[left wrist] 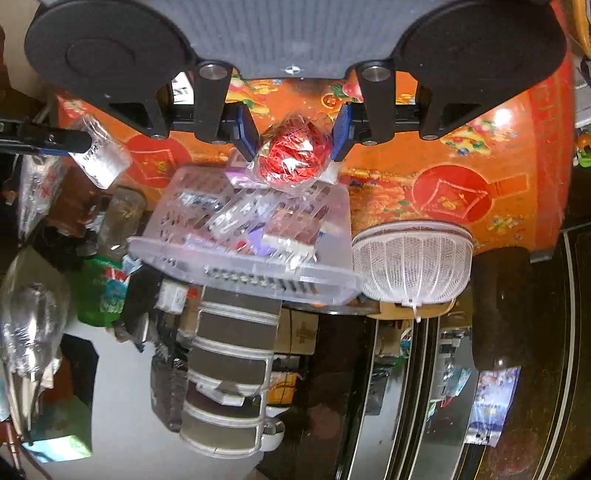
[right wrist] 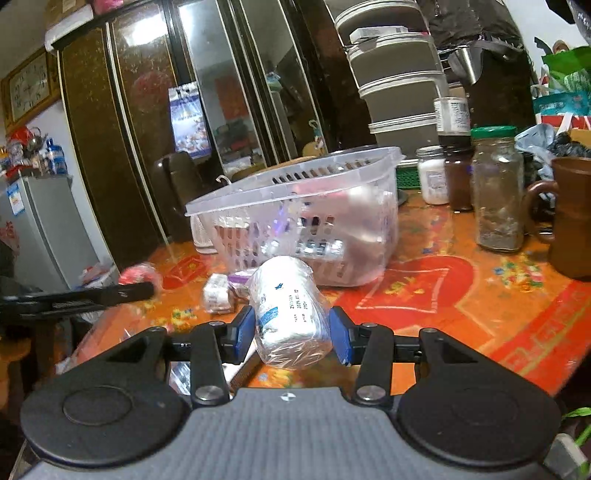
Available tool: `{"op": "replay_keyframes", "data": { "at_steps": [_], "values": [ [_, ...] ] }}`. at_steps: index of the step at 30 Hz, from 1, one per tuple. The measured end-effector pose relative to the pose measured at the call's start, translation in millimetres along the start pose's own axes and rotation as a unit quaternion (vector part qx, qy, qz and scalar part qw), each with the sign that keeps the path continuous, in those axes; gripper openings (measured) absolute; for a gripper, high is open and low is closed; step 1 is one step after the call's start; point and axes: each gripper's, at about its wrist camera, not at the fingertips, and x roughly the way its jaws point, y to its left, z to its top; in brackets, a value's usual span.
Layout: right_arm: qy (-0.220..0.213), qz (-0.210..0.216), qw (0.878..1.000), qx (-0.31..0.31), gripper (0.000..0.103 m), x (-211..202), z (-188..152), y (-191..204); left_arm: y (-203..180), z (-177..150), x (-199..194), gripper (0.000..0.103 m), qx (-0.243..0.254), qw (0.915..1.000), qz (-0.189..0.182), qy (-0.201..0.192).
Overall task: Organize objects
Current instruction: 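Carry both items over the basket and open both grippers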
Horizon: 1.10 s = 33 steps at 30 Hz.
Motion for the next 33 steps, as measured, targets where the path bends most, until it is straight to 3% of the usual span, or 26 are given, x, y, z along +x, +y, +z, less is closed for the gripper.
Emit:
{"op": "replay_keyframes", "data": {
  "at_steps": [4, 8, 11, 13, 16, 18, 19, 20, 21, 23, 24, 26, 28, 33],
  "values": [
    [-0.033, 0.018, 0.999, 0.005, 0.048, -16.4, 37.2, -9.1, 2.9, 41.3, -19.7, 0.047, -0.019, 0.9987, -0.019, -0.044],
    [-0.046, 0.021, 0.999, -0.021, 0.048, 5.7, 106.1, -5.0, -12.1, 107.3, 4.4, 0.047, -0.011, 0.9972, -0.043, -0.061],
    [-0.021, 0.000, 0.999, -0.037, 0.048, 53.3, 151.4, -6.9, -24.2, 151.9, 57.7, 0.047, -0.012, 0.9987, -0.043, -0.022],
    [0.012, -0.014, 0.999, -0.034, 0.048, 93.4, 166.3, -12.8, -27.0, 163.2, 101.8, 0.047, -0.018, 0.9992, -0.029, 0.020],
    [0.057, -0.037, 0.997, -0.031, 0.048, 137.7, 168.3, -19.4, -22.5, 154.8, 149.9, 0.047, -0.044, 0.9962, -0.012, 0.073],
    [0.073, -0.042, 0.996, -0.039, 0.048, 154.8, 163.9, -19.4, -23.7, 144.3, 159.6, 0.048, -0.027, 0.9968, -0.016, 0.074],
    [0.077, -0.040, 0.995, -0.042, 0.051, 159.1, 161.8, -18.9, -23.6, 140.2, 159.9, 0.058, -0.027, 0.9972, -0.017, 0.067],
    [0.078, -0.038, 0.995, -0.045, 0.060, 160.3, 158.6, -16.7, -22.4, 137.2, 158.8, 0.067, -0.033, 0.9974, -0.020, 0.060],
    [0.070, -0.040, 0.996, -0.047, 0.067, 157.1, 158.9, -13.4, -20.5, 134.3, 154.5, 0.085, -0.040, 0.9976, -0.027, 0.050],
    [0.037, -0.044, 0.996, -0.063, 0.096, 140.4, 160.1, -8.0, -18.6, 130.6, 137.7, 0.087, -0.042, 0.9983, -0.037, 0.018],
    [0.020, -0.048, 0.996, -0.069, 0.101, 129.1, 159.0, -5.0, -18.3, 127.7, 124.7, 0.087, -0.040, 0.9985, -0.036, 0.002],
    [-0.004, -0.054, 0.997, -0.060, 0.103, 102.7, 153.5, -3.6, -17.5, 113.3, 90.2, 0.090, -0.039, 0.9976, -0.048, -0.032],
    [-0.015, -0.028, 0.998, -0.049, 0.103, 78.6, 135.7, -5.5, -16.8, 88.9, 63.2, 0.102, -0.022, 0.9963, -0.065, -0.051],
    [-0.010, -0.015, 1.000, -0.003, 0.103, 32.1, 46.4, 1.5, -10.6, 35.6, 75.7, 0.102, 0.028, 0.9996, -0.010, -0.004]
  ]
}}
